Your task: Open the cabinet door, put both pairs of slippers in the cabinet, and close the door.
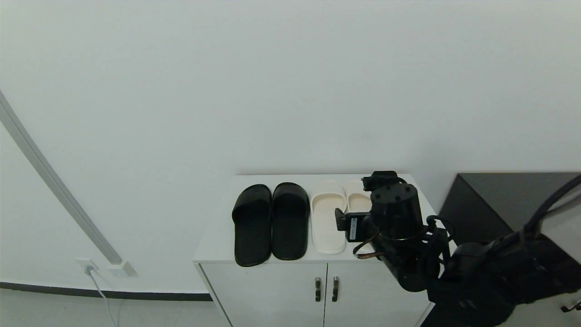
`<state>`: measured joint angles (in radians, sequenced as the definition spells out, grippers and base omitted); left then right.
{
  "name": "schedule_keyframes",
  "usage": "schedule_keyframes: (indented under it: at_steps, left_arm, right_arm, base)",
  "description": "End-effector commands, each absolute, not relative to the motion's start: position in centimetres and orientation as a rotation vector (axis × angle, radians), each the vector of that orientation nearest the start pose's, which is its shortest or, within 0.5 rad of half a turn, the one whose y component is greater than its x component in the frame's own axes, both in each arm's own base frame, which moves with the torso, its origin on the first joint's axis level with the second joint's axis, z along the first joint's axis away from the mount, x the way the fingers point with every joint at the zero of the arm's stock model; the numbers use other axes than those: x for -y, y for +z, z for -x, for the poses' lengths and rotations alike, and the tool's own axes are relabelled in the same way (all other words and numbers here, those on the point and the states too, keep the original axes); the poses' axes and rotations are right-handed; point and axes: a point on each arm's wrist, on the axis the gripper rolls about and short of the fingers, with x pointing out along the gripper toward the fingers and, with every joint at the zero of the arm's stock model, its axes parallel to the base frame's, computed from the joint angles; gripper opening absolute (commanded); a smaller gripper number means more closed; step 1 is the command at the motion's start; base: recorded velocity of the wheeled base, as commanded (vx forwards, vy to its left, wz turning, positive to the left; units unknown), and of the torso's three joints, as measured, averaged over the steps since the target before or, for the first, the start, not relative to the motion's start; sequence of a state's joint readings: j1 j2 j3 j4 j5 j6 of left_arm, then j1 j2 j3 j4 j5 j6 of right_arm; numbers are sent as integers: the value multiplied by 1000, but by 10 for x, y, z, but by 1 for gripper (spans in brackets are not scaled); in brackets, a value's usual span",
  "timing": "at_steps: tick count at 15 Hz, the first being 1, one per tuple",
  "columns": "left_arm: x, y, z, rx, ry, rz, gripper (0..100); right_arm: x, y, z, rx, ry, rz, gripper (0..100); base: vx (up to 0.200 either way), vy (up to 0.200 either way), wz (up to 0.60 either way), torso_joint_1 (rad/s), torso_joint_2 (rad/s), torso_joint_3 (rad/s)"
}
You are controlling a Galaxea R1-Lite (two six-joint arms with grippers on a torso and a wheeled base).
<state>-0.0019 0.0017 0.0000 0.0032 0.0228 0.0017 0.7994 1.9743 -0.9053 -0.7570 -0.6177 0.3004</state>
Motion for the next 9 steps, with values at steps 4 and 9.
schedule_keyframes:
  at_steps: [4,9]
  left_arm:
    - [-1,76,23,-3,21,-2,0]
    - [-1,76,23,-3,21,-2,0]
  right_arm:
    - [-273,77,-305,-248,95,-34,100]
    - [-277,69,-340,-212,46,-44,100]
  base:
    - [0,0,0,0,0,0]
    - [0,0,0,0,0,0]
